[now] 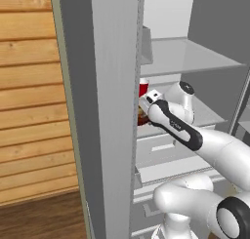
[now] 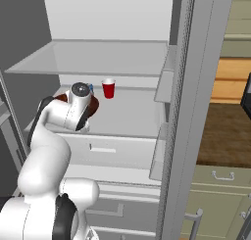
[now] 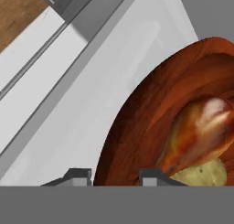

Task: Pick the chicken drumstick and potato from their plates and place them in the bowl. Then put the bowl in the fridge.

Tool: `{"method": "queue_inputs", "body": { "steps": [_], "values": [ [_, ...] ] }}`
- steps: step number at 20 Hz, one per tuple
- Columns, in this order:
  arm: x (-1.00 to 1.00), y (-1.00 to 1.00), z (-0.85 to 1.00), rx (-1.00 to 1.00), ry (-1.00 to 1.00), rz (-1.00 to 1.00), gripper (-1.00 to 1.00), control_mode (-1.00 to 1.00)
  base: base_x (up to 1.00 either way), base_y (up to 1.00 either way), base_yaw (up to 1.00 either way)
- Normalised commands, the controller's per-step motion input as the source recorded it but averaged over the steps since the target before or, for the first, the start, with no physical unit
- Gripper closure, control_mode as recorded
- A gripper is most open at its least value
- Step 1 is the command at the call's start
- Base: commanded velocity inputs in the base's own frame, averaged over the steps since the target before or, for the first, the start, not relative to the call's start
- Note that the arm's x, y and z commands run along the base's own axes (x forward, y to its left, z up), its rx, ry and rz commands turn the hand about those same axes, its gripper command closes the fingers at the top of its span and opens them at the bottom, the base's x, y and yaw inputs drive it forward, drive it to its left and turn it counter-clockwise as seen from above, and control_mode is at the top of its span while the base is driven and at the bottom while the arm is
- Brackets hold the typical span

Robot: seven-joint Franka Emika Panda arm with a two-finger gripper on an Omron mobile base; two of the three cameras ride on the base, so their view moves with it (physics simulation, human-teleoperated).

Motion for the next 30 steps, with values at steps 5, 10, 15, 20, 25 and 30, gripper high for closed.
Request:
{"method": "queue_inputs", "body": {
  "steps": [5,10,15,20,25,30],
  "values": [
    [0.07,0.00,0.00,0.00,-0.01,0.00,-1.00,-1.00,0.00,0.00,0.00],
    [-0.16,0.00,0.00,0.03,-0.04,0.01,-1.00,-1.00,0.00,0.00,0.00],
    [-0.84,0.00,0.15,0.10,-0.12,0.00,-1.00,-1.00,0.00,0.00,0.00],
    [-0.82,0.00,0.68,0.08,-0.01,0.00,-1.00,-1.00,0.00,0.00,0.00],
    [-0.96,-0.02,0.78,0.01,0.08,-0.06,-1.00,-1.00,0.00,0.00,0.00],
    [-1.00,-0.25,0.45,0.00,0.15,-0.33,-1.00,-1.00,0.00,0.00,0.00]
  ]
}}
